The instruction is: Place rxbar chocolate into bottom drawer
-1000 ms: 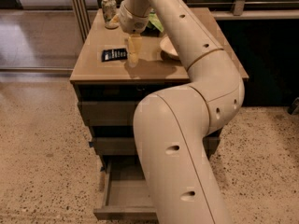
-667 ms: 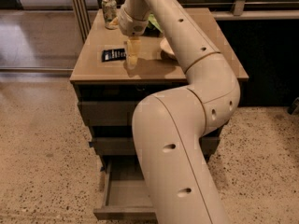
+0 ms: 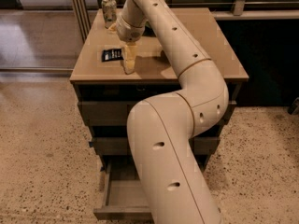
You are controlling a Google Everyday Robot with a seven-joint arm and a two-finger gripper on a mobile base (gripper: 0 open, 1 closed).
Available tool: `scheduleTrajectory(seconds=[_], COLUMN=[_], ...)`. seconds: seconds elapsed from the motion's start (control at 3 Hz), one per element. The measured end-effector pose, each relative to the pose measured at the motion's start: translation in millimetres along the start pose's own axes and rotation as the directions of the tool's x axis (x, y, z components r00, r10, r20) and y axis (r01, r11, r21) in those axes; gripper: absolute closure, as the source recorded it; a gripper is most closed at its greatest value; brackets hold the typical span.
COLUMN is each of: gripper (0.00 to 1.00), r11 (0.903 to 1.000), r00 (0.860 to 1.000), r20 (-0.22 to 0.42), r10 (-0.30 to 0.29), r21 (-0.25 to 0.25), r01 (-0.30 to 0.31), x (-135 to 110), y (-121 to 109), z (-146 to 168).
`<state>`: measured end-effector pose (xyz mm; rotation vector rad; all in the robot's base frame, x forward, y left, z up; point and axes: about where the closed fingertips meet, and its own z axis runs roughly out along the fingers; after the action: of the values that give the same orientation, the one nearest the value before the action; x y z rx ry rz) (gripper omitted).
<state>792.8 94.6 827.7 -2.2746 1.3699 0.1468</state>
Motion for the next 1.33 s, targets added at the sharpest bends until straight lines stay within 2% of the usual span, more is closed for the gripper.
scheduleTrajectory(seconds=[1.0, 1.33], gripper=[0.00, 0.00], r11=[0.9985, 0.9938], r00=[0.999, 0.994], r20=[0.020, 0.041], r10=[0.046, 0.104], r21=[-0.029, -0.046], r01=[-0.045, -0.102], x=[-7, -14], y=[4, 7], z=[7, 5])
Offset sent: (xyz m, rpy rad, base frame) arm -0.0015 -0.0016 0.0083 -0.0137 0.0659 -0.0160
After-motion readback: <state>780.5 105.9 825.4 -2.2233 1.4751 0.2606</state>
